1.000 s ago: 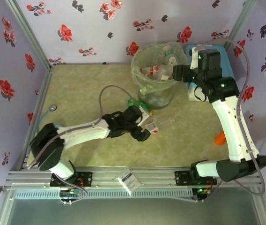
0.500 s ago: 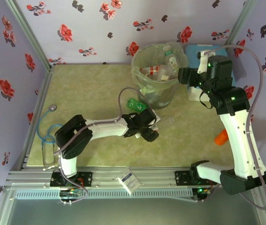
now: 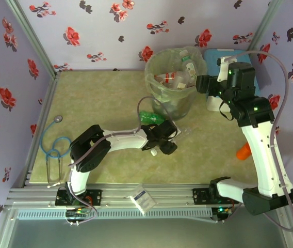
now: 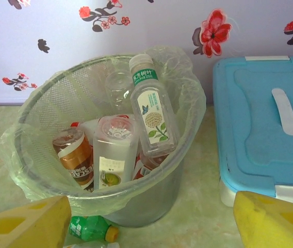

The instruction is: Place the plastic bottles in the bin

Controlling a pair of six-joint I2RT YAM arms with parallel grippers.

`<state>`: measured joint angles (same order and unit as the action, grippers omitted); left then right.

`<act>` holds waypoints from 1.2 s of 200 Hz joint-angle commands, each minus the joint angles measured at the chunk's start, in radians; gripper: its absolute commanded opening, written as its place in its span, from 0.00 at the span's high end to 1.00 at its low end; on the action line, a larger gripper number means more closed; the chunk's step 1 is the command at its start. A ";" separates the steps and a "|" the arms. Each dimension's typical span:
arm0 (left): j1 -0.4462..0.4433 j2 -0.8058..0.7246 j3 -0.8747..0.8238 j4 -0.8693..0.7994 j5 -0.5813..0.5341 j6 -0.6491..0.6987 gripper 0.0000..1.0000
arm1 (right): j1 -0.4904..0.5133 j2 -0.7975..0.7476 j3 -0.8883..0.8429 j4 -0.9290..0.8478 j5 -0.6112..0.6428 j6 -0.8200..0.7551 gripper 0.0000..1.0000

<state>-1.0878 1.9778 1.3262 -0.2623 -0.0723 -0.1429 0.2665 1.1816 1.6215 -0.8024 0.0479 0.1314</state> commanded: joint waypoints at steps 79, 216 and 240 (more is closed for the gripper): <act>-0.012 -0.050 0.016 -0.020 -0.024 0.030 0.45 | -0.011 -0.033 -0.009 0.033 -0.011 0.001 0.17; 0.006 -0.592 -0.261 0.057 -0.216 0.023 0.46 | 0.026 0.033 0.135 0.071 -0.249 0.074 0.19; 0.057 -0.764 -0.329 0.013 -0.400 -0.115 0.48 | 0.142 0.105 0.166 0.115 -0.316 0.085 0.18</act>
<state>-1.0786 1.3544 1.0454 -0.2272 -0.2474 -0.1406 0.3122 1.2179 1.7443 -0.7521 -0.1413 0.1791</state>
